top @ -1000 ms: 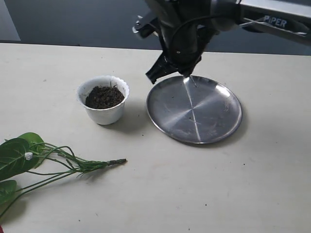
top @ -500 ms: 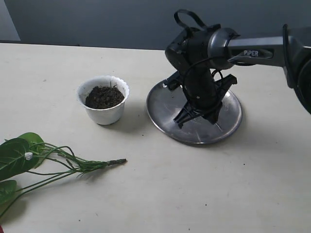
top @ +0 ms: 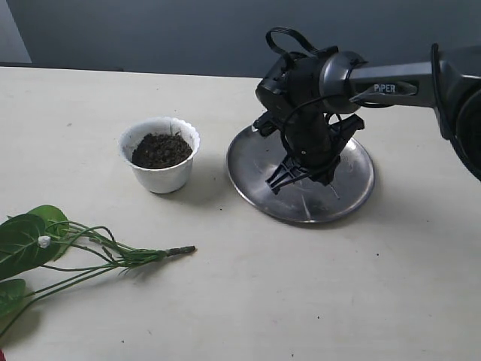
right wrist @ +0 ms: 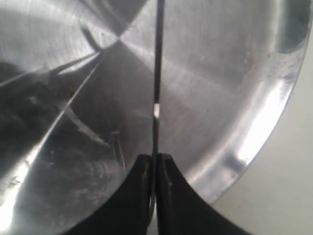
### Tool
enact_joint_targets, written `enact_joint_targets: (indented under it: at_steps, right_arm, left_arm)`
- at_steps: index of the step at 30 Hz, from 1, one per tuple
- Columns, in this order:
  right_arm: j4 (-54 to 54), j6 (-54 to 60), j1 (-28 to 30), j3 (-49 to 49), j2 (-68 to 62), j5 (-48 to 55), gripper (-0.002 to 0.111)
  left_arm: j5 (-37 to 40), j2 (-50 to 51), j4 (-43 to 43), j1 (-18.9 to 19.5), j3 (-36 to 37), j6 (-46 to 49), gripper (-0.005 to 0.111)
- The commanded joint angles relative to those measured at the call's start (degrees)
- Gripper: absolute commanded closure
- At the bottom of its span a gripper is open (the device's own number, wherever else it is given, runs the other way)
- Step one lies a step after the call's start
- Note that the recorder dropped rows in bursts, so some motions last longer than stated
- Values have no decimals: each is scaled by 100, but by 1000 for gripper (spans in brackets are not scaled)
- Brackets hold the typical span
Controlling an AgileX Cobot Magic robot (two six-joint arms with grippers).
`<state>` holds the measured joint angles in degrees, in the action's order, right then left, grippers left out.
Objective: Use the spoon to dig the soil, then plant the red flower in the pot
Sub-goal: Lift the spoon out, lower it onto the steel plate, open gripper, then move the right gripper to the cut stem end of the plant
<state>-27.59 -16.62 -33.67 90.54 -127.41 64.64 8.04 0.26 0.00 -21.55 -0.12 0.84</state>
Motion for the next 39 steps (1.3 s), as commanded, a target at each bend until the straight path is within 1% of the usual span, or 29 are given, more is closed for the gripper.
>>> enact_joint_targets:
  at_steps: [1,3,4,7,10,13,18,22,25,28,30,35,39]
  right_arm:
    - [132,0,32,-7,40,1,84]
    - [132,0,32,-7,40,182,68]
    - [132,0,32,-7,40,285,66]
    - [353,52,32,-7,120,532,67]
    - [830,407,-32,-7,345,532,67]
    - [1176,655,-251,-7,671,527,67]
    - [1624,1263,-887,-7,1239,398,67]
    - [2296,2274,-1610,-7,1482,151,67]
    - [2371,2608,-2103,-7,1483,-128,67]
    - [2298,2620,-2515,-7,1406,-583,66]
    - [2285,2783,-2671,-7,1368,-880,64]
    - [2188,3179,-2947,-7,1227,-1551,49]
    - [2153,3575,-2978,-7,1068,-1611,49]
  left_arm:
    - [-74,-26,0,-38,12,-21,106]
    - [-74,-26,0,-38,12,-21,106]
    - [-74,-26,0,-38,12,-21,106]
    - [-74,-26,0,-38,12,-21,106]
    - [-74,-26,0,-38,12,-21,106]
    - [-74,-26,0,-38,12,-21,106]
    - [-74,-26,0,-38,12,-21,106]
    - [-74,-26,0,-38,12,-21,106]
    - [-74,-26,0,-38,12,-21,106]
    - [-74,-26,0,-38,12,-21,106]
    - [-74,-26,0,-38,12,-21,106]
    - [-74,-26,0,-38,12,-21,106]
    - [-74,-26,0,-38,12,-21,106]
